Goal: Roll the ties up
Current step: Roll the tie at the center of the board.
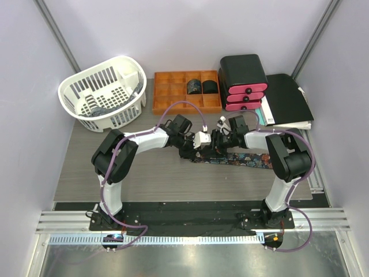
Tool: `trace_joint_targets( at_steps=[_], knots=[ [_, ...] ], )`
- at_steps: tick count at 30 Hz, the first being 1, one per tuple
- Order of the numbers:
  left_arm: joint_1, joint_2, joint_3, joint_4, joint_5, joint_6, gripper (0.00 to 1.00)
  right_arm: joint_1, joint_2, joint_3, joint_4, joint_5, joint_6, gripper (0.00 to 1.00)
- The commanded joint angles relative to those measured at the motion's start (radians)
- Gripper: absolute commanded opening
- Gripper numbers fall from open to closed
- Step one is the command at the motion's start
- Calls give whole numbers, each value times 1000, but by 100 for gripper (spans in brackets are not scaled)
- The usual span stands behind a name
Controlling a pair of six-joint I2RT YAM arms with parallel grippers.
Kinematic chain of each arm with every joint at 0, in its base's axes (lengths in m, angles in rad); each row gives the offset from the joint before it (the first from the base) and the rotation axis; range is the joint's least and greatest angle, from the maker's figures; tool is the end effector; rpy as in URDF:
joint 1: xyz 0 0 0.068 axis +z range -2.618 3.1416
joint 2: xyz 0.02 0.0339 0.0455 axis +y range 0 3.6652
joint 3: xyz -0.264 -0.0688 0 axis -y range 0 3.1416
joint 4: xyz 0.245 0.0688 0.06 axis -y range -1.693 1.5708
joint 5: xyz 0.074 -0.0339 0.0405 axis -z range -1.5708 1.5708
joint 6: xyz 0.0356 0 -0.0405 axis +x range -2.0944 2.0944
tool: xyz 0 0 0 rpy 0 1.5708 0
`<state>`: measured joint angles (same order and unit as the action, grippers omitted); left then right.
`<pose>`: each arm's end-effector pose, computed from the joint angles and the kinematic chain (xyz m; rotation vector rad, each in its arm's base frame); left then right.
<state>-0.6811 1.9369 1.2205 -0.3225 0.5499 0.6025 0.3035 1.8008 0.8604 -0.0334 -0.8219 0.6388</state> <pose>0.2925 -0.2610 0.1544 1.6757 1.9164 -0.7426 0.3055 0.1230 0.1268 0.0916 2.6633 1.3944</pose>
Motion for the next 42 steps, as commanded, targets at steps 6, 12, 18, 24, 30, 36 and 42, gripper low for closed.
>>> trace_joint_targets(
  at_steps=[6,12,18,24,30,36,42],
  knots=[
    [5,31,-24,-21,-51,-9,22,26,-6,3,101,-2,55,41],
    [5,25,-27,-23,-53,-15,24,22,31,-18,78,1,18,2],
    [15,-9,-36,8,-44,-73,43,-6,48,-24,-8,53,-63,1],
    [32,-124,-105,132,21,-158,65,-35,74,-21,-94,101,-143,1],
    [31,-181,-125,195,73,-227,73,-50,121,-3,-143,153,-223,1],
    [19,-144,-142,286,143,-193,81,-50,146,12,-149,148,-231,1],
    [-11,-98,-148,307,171,-78,76,-52,155,25,-155,129,-223,1]
  ],
)
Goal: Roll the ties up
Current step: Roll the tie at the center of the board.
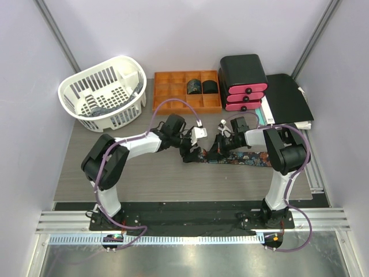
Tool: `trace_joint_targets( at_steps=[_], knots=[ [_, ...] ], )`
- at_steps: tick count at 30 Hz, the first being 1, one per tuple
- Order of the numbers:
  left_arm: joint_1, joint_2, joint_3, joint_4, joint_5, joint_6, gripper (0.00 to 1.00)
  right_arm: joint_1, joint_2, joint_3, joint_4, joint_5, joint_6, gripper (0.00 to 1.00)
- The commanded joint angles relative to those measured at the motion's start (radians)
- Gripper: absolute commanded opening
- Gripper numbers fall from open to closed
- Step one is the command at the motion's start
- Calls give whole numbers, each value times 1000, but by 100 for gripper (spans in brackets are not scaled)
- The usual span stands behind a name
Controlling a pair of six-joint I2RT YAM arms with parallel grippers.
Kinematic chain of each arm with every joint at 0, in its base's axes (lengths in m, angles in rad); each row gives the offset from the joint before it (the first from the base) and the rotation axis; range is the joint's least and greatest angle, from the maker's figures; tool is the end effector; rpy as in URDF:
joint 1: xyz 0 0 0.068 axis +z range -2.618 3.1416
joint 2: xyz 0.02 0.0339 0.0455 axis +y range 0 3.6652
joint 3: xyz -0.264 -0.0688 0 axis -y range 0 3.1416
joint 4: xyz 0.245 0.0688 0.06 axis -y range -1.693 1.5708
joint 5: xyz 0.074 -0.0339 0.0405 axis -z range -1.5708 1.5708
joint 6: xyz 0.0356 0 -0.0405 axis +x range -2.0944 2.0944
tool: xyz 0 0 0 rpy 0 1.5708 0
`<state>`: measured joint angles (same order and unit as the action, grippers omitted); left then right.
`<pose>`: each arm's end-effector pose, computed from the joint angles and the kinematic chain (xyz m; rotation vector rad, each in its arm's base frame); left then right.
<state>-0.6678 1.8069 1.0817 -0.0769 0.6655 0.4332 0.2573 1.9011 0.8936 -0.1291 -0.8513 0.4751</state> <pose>0.2815 -0.2500 0.1793 1.4816 1.7974 -0.9010 0.3106 0.1094 0.0997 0.0253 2.7406 1.3698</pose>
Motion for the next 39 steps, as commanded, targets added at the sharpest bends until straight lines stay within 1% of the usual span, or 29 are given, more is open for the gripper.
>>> trace_joint_targets(
  at_steps=[1,2,3,4,6,7,9,10,12,13,14,16,19,21,26,30,33,35,36,38,39],
  knots=[
    [-30,40,-11,63,49,105,73,-6,59,-7,-61,152,-58,1],
    [-36,48,0,63,33,110,70,-6,61,-5,-60,144,-56,1],
    [-52,61,12,14,11,130,67,-6,61,-2,-61,130,-50,1],
    [-59,68,21,5,-9,131,57,-6,59,-2,-60,121,-49,1],
    [-82,94,41,-12,-96,124,49,-7,49,1,-52,95,-41,1],
    [-82,100,56,-58,-101,131,42,-7,29,1,-46,89,-36,1],
    [-84,109,58,-83,-135,131,35,-9,3,2,-41,74,-32,1],
    [-84,108,55,-110,-141,136,30,-13,-25,2,-43,60,-30,1],
    [-84,101,44,-126,-156,139,23,-21,-52,1,-43,11,-26,11],
    [-82,100,41,-150,-161,145,22,-26,-83,1,-49,-5,-26,16],
    [-84,104,44,-170,-164,147,22,-36,-98,-2,-50,-15,-26,28],
    [-84,112,60,-216,-179,154,20,-44,-128,-4,-70,-41,-38,40],
    [-84,120,66,-236,-184,159,19,-50,-175,-2,-96,-55,-47,49],
    [-84,127,84,-260,-182,159,20,-49,-203,-10,-83,-60,-36,51],
    [-81,161,121,-308,-181,156,21,-35,-211,-28,-24,-72,22,51],
    [-82,178,150,-325,-175,147,22,0,-189,-28,14,-48,23,50],
    [-79,186,161,-331,-168,142,23,10,-168,-27,25,-25,13,47],
    [-79,187,164,-333,-162,142,24,11,-148,-27,34,-15,10,42],
    [-78,192,168,-334,-161,144,25,11,-139,-25,42,-9,14,35],
    [-78,195,173,-343,-156,145,27,10,-123,-22,43,3,10,24],
    [-79,193,173,-343,-155,148,28,8,-120,-21,45,11,0,16]
  ],
)
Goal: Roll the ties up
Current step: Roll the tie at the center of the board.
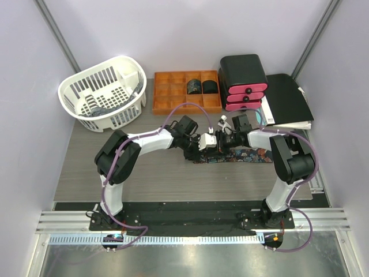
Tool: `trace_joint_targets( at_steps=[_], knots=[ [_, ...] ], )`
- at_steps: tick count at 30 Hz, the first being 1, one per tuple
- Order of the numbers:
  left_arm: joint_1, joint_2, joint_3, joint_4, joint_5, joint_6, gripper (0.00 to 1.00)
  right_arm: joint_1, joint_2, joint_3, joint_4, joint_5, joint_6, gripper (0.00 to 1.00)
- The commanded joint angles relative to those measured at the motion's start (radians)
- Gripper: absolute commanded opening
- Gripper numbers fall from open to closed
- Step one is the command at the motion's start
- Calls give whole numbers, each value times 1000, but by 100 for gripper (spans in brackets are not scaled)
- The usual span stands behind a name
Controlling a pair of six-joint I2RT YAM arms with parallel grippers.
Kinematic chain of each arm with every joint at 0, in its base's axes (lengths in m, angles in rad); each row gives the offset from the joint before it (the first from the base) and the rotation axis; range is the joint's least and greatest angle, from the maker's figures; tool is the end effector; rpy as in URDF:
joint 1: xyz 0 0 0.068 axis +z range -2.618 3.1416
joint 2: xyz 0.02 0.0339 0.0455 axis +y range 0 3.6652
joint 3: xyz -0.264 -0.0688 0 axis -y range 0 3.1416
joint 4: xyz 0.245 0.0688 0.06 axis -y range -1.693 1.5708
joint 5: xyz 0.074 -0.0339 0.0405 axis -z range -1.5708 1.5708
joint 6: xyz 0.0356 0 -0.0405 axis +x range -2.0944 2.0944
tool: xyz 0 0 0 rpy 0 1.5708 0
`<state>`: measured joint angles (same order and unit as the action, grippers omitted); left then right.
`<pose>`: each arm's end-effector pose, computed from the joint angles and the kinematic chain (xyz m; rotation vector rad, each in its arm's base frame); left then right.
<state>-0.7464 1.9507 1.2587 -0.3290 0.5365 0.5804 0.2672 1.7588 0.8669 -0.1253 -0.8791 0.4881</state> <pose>0.2809 -0.2846 0.1594 1.7195 1.8802 -0.7553 0.3021 0.1111 0.1376 -0.0587 2.6278 1.4117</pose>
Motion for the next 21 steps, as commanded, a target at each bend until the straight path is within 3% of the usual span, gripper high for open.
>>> trace_joint_targets(
  at_steps=[1,5,8,21],
  knots=[
    [1,50,-4,-91,-24,4,30,-5,31,4,39,43,-19,14],
    [8,33,-4,-93,-4,12,52,-28,51,0,23,52,-25,4],
    [27,13,5,-74,28,1,62,-49,68,0,-10,61,-46,1],
    [51,-58,-28,122,120,-132,76,-118,152,14,-91,91,-154,1]
  ],
)
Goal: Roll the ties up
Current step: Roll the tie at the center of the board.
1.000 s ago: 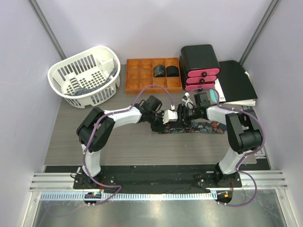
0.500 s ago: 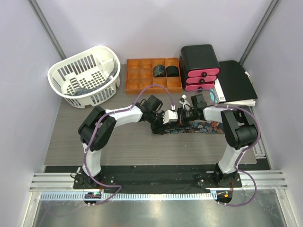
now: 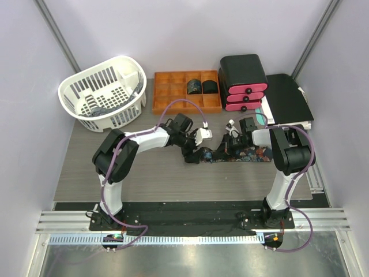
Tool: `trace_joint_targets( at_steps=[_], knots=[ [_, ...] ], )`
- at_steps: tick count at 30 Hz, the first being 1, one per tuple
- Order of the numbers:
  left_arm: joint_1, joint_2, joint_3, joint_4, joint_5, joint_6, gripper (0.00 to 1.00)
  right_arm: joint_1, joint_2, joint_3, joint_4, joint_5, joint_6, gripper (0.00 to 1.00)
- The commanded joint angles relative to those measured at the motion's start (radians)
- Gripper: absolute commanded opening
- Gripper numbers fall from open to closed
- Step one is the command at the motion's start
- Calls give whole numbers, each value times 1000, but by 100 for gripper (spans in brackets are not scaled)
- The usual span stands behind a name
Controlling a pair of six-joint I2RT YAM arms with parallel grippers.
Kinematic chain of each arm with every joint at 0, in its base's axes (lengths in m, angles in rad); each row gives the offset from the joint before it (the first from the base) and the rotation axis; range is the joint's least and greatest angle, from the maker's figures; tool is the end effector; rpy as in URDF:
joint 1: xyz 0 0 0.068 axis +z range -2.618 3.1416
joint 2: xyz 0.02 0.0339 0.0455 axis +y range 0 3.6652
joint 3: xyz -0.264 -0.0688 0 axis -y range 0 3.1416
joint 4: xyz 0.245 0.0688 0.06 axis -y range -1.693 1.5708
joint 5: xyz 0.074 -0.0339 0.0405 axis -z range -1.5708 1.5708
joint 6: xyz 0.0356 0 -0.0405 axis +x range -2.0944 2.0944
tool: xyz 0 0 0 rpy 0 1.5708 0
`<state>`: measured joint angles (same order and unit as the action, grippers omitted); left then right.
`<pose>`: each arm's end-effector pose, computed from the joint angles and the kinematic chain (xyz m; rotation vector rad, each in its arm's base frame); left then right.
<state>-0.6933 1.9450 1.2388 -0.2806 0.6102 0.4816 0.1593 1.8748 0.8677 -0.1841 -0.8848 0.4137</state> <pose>0.2936 -0.2705 0.1598 1.5804 1.9470 -0.8611 0.3081 0.0774 0.1007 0.0992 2.7208 1.3793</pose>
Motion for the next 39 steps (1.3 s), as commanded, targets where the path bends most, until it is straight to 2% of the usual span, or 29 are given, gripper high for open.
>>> trace_joint_targets(
  at_steps=[1,9,13,16,19,20,23,24,27,30,39],
  knots=[
    [-2,-49,-9,80,57,-32,77,-12,47,16,-40,96,-87,1],
    [-21,-20,-6,167,80,20,79,-14,99,31,-41,95,-87,1],
    [-54,6,-7,184,43,64,76,-14,106,36,-43,87,-84,1],
    [-72,22,5,172,7,78,67,-14,107,37,-41,83,-76,2],
    [-83,31,16,137,-39,87,48,-10,103,30,-26,72,-52,1],
    [-86,37,30,120,-55,83,36,-6,93,21,-23,69,-47,1],
    [-87,35,37,51,-118,52,22,-3,49,-10,-2,32,-9,6],
    [-87,31,24,40,-122,57,20,-3,31,-13,-5,20,-1,10],
    [-86,-6,-31,23,-127,72,14,-27,-43,7,-58,-11,-35,15],
    [-86,-27,-71,11,-124,86,13,-67,-75,65,-138,-14,-93,18],
    [-69,-34,-82,0,-133,98,11,-98,-22,37,-167,66,-137,19]
  ],
)
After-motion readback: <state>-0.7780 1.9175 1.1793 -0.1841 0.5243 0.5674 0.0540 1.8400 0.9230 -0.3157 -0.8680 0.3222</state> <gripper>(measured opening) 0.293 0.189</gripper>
